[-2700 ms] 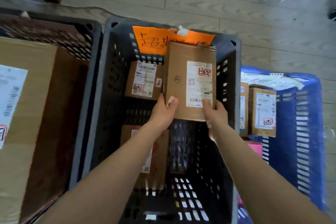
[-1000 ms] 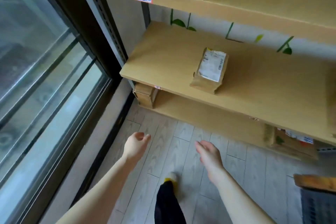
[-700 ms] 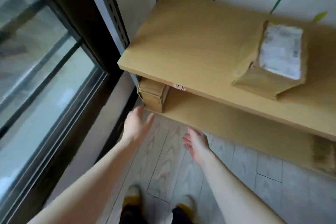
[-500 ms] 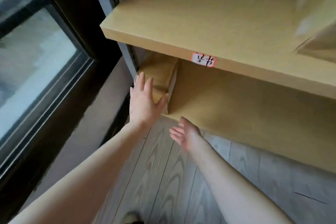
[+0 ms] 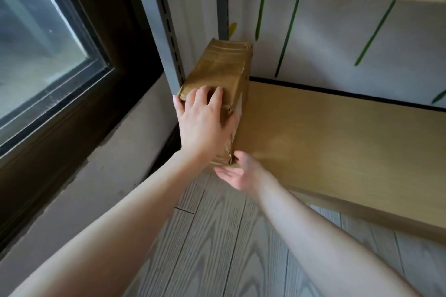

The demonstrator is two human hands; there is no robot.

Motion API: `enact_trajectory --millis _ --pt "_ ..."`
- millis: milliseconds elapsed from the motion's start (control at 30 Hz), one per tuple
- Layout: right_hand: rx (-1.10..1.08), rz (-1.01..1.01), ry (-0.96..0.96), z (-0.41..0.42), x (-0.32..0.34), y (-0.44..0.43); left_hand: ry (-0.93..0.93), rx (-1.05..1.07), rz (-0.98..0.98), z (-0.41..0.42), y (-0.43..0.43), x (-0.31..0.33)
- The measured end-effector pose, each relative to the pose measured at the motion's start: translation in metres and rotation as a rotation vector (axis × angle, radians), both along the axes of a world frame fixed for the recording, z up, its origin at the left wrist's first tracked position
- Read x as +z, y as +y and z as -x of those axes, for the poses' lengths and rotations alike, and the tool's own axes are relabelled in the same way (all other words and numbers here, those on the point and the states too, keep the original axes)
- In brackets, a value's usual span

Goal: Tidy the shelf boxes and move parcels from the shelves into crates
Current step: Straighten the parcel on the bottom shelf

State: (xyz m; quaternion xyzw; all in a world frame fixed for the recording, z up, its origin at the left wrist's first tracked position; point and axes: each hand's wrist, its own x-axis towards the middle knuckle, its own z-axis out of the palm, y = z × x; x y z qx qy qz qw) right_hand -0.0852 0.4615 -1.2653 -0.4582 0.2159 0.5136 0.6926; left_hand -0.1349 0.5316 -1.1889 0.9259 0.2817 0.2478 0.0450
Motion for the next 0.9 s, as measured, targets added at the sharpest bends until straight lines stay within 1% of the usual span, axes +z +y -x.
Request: enact_trajectory --millis 67,167,267,467,533,567,633,667,733,800,900 --pt "0.007 0.001 -0.011 0.002 0.004 -0.002 0.043 -0.015 -0.041 0.002 -0.001 0.006" --pt "-0.059 0.012 0.015 0.006 0.001 -0.002 0.102 -0.036 -0.105 0.006 0.003 0.013" --pt "-0.094 -0.008 0.021 0.013 -0.005 -0.003 0.097 -0.059 -0.126 0.011 0.005 0.016" --pt "-0.086 -0.014 -0.004 0.024 0.0 -0.013 0.024 -0.035 -0.041 0.012 -0.003 0.028" --pt "-0.053 -0.035 -0.076 0.02 0.004 -0.027 -0.023 -0.043 0.012 0.013 -0.002 0.031" --pt "-0.054 -0.065 -0.127 0.017 0.008 -0.035 -0.085 -0.055 0.084 0.015 -0.001 0.032" --pt "-0.159 -0.091 -0.21 0.012 0.015 -0.052 -0.247 -0.082 0.347 0.021 0.003 0.03" --pt "-0.22 -0.056 -0.294 0.01 0.017 -0.059 -0.313 -0.083 0.505 0.025 0.005 0.027" --pt "-0.268 0.07 -0.553 0.014 0.022 -0.07 -0.408 -0.063 0.793 0.034 0.007 0.016" --pt "-0.28 0.14 -0.786 0.02 0.022 -0.076 -0.466 -0.04 1.028 0.041 0.011 0.002" --pt "-0.313 0.147 -1.0 0.03 0.014 -0.078 -0.48 -0.024 1.306 0.051 0.015 -0.016"
